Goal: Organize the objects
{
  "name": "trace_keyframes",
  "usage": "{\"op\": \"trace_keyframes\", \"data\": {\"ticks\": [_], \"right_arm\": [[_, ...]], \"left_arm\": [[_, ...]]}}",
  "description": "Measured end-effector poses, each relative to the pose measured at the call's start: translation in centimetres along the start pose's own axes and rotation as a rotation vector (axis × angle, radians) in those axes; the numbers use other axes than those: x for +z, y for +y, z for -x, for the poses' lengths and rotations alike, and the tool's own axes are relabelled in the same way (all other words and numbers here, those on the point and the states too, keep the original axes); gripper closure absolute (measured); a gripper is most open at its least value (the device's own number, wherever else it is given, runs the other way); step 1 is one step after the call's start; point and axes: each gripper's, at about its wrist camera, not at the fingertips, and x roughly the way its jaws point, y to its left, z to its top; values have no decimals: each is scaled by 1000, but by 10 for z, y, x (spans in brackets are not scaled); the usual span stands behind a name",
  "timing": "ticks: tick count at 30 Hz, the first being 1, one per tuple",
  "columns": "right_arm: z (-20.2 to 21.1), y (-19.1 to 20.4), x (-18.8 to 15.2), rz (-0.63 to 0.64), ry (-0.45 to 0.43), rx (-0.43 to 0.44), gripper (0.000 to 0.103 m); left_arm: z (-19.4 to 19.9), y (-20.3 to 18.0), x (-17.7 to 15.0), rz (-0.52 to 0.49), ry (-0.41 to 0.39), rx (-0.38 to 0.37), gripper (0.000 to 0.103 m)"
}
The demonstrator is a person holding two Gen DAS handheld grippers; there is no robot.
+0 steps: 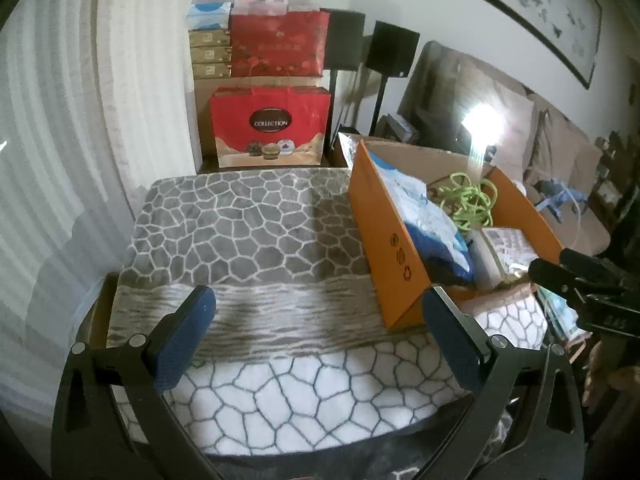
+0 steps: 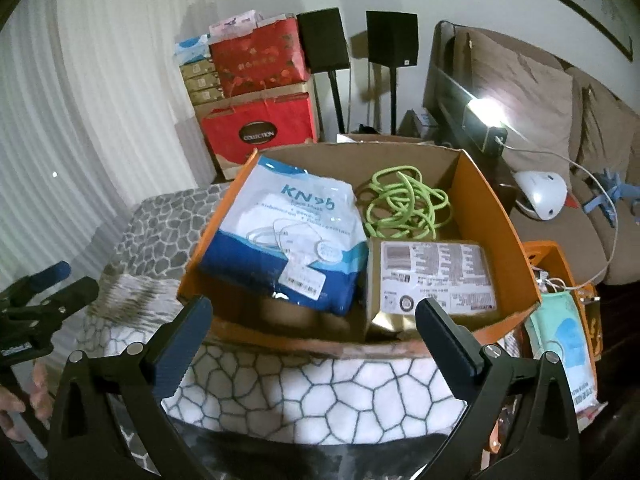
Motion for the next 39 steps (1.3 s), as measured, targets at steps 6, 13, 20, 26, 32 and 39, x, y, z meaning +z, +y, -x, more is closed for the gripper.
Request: {"op": "trace_keyframes", "data": {"ticks": [6,13,20,26,32,39], "right_arm": [[3,10,-14,-15,-18,8,0],[8,23,-28,8,-15,5,0],[22,32,-39,10,-51,-3,0],[28,34,-43,-2,-67,-1,0],[33,40,-45,15,-80,-18,0],[41,44,-45,28,-104,-29,0]], "left_arm": [[6,-2,-16,9,-5,-8,0],[14,-2,-26,-18,-31,51,0],[22,3,-32,13,-42,64,0],[31,6,-36,23,-61,84,0],[43,6,-43,28,-70,82,0],[55,5,-46,30,-95,82,0]]}}
